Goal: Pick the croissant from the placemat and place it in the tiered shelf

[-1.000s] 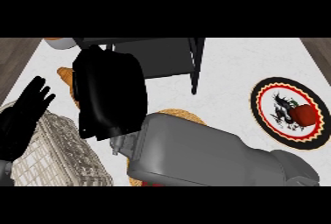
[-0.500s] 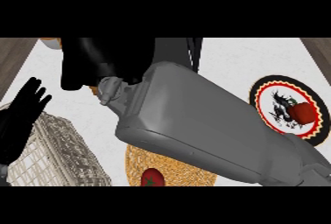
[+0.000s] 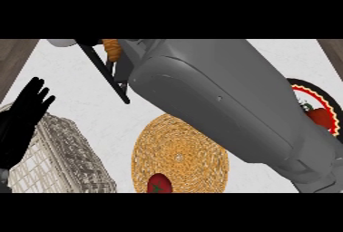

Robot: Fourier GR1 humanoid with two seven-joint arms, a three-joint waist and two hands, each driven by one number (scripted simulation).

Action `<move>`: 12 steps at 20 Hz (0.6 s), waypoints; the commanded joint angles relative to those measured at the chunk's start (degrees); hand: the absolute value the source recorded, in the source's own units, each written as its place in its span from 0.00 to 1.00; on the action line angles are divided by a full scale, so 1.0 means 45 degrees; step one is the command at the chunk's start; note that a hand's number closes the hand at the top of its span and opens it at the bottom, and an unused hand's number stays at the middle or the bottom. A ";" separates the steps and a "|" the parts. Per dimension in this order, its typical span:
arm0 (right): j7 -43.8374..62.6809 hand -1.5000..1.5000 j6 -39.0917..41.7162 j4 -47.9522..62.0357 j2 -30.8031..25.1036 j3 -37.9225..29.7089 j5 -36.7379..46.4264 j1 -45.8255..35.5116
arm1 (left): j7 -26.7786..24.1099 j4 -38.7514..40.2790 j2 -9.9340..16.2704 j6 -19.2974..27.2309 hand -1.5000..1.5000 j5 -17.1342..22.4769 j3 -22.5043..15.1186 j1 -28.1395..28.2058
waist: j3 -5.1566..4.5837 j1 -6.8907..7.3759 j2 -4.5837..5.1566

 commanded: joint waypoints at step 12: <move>-0.1815 1.00 0.0970 0.3096 -0.0731 -0.0612 -0.0371 -0.0760 | 0.0658 0.1680 -0.1172 -0.0065 0.50 0.0195 -0.1572 0.0892 | -0.0616 0.0339 0.0462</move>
